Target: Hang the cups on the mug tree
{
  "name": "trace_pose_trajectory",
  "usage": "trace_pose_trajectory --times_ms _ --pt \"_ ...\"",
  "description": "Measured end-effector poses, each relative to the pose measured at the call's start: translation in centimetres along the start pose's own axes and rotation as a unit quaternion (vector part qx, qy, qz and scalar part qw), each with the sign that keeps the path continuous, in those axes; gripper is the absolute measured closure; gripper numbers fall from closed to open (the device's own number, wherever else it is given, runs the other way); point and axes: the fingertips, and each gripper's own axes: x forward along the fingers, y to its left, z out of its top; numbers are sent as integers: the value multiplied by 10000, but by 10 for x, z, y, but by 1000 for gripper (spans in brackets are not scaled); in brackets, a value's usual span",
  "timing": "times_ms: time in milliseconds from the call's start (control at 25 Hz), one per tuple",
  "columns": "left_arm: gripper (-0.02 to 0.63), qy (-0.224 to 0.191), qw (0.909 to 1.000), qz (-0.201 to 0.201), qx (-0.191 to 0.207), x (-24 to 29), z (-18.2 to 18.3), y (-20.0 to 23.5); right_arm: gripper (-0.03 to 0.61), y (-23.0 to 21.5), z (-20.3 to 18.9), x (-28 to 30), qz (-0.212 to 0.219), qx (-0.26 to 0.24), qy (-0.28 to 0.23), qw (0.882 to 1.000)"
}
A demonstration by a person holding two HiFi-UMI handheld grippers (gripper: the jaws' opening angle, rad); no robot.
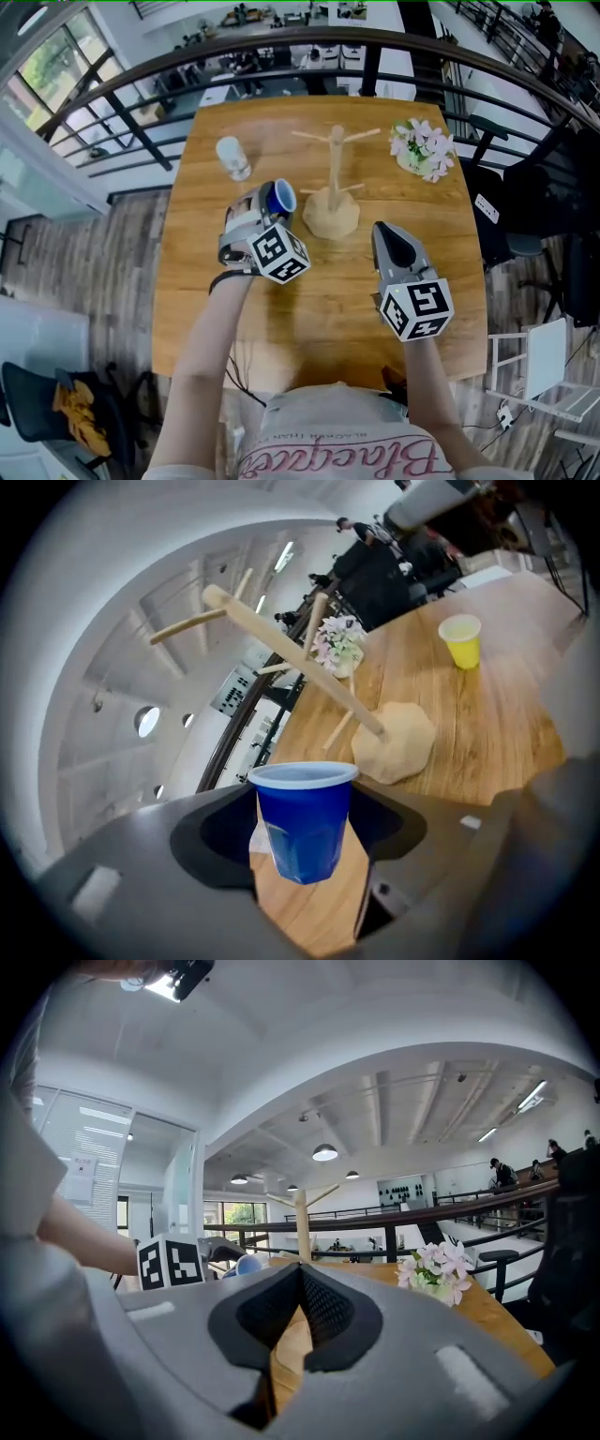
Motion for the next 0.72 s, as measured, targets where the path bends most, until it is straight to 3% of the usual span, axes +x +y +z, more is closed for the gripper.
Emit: trace_pose_trajectory --times_ms 160,440,720 --pt "296 259 9958 -67 881 21 2 -10 575 -8 -2 3 -35 127 17 9999" --pt "296 233 9859 -213 1646 42 23 -30 575 -13 -4 0 -45 136 86 9999" --pt "296 245 9639 -360 2627 53 42 -54 577 -15 -6 -6 -39 109 147 9998"
